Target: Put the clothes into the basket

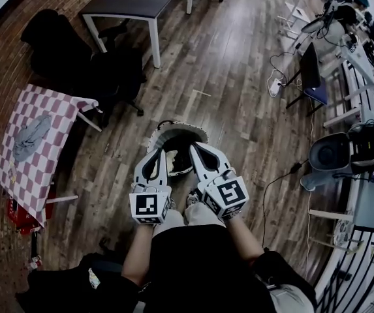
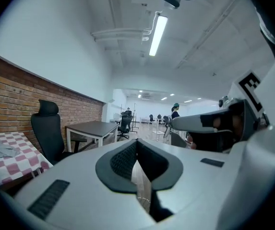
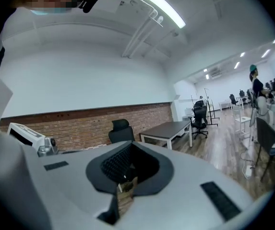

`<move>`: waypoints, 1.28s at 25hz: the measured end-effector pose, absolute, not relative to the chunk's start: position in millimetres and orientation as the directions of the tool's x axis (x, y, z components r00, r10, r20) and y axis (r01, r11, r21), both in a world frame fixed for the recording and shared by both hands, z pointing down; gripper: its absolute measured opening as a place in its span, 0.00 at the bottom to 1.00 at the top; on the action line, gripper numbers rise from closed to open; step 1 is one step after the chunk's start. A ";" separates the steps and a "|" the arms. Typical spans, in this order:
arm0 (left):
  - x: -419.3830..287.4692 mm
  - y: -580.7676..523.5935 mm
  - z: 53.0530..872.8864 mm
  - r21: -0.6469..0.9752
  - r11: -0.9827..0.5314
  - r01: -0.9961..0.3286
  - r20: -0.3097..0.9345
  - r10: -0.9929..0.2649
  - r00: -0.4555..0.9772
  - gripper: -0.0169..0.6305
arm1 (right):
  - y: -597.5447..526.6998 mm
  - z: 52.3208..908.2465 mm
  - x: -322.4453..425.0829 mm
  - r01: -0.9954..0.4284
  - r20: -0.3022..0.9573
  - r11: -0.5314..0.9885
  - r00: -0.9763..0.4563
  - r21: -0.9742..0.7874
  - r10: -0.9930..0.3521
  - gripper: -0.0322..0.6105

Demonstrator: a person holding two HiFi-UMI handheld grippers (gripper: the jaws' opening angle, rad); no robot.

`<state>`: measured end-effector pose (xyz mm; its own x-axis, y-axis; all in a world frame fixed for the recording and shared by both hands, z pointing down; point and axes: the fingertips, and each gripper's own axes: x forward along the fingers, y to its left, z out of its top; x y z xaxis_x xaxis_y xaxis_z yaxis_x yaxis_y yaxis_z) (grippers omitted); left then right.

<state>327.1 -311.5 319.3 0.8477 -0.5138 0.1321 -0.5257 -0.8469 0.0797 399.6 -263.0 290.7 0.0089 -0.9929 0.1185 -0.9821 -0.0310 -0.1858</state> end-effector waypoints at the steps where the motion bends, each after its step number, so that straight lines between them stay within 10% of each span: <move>1: 325.2 -312.3 312.9 0.085 -0.841 -0.534 0.124 -0.523 0.843 0.05 | -262.2 282.0 399.6 -0.983 0.101 -0.028 0.010 -0.183 -0.995 0.06; 32: 338.8 -285.7 199.3 0.005 -0.877 -0.480 -0.033 -0.480 0.877 0.05 | -219.9 184.8 392.4 -0.992 -0.017 0.028 -0.026 -0.127 -1.000 0.06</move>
<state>338.8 -285.7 199.3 0.8767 -0.4798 -0.0328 -0.4800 -0.8773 0.0048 392.4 -219.9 184.8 -0.0263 -0.9995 -0.0172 -0.9916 0.0283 -0.1266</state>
